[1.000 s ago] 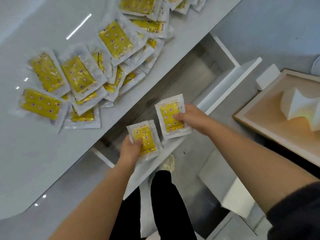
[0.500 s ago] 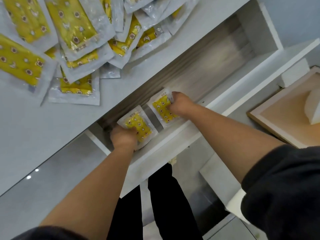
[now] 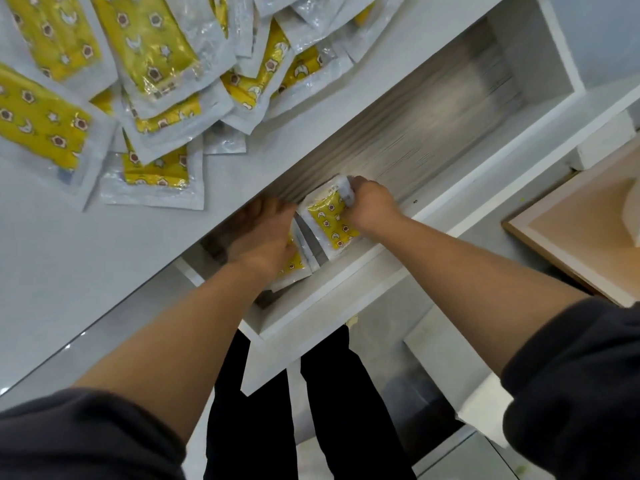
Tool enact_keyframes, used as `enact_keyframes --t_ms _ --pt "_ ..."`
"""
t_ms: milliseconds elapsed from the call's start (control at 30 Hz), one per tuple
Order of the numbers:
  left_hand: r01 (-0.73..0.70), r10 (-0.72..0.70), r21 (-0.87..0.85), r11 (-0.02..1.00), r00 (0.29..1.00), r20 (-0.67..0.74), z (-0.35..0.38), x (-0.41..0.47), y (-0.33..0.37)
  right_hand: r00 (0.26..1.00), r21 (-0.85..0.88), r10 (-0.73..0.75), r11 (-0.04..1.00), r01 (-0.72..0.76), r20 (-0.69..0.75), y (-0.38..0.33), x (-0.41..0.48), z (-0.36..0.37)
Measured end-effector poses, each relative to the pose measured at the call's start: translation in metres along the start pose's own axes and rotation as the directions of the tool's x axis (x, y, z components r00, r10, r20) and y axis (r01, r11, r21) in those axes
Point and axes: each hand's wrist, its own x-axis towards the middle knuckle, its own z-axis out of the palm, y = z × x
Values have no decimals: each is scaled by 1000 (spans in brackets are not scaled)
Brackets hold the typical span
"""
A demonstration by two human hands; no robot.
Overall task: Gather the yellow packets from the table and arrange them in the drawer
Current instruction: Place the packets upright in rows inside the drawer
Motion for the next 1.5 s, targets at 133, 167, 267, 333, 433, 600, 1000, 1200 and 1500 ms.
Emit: enact_keyframes --t_ms 133,167,267,333,433,600,1000,1200,1500 --pt "-2 1 34 999 1000 18 9 -4 -3 1000 -15 -8 1000 8 30 -1 -4 6" --pt "-7 5 45 999 1000 31 9 -6 -7 999 -22 -13 1000 14 39 -2 -5 9" --pt "-66 58 124 990 996 64 8 -12 -21 997 -53 -25 998 29 71 -11 -9 21" --pt "-108 102 175 979 994 44 8 -16 -29 996 -80 -41 996 48 83 -15 -11 27" --pt "-187 190 259 948 982 13 11 -21 -35 996 -103 -54 993 61 70 -14 -10 25" --pt "-443 491 413 796 871 -14 19 -16 -40 999 -170 -40 985 41 14 -6 -6 8" --pt "-625 576 443 643 776 258 20 -15 -34 992 -200 -125 972 125 9 -9 -14 18" --pt "-420 419 -47 907 908 -18 10 -16 -45 985 -243 -168 955 170 31 -11 -16 22" --pt "78 -59 -289 954 995 75 8 -2 -18 975 -190 -221 956 224 37 -14 -18 27"
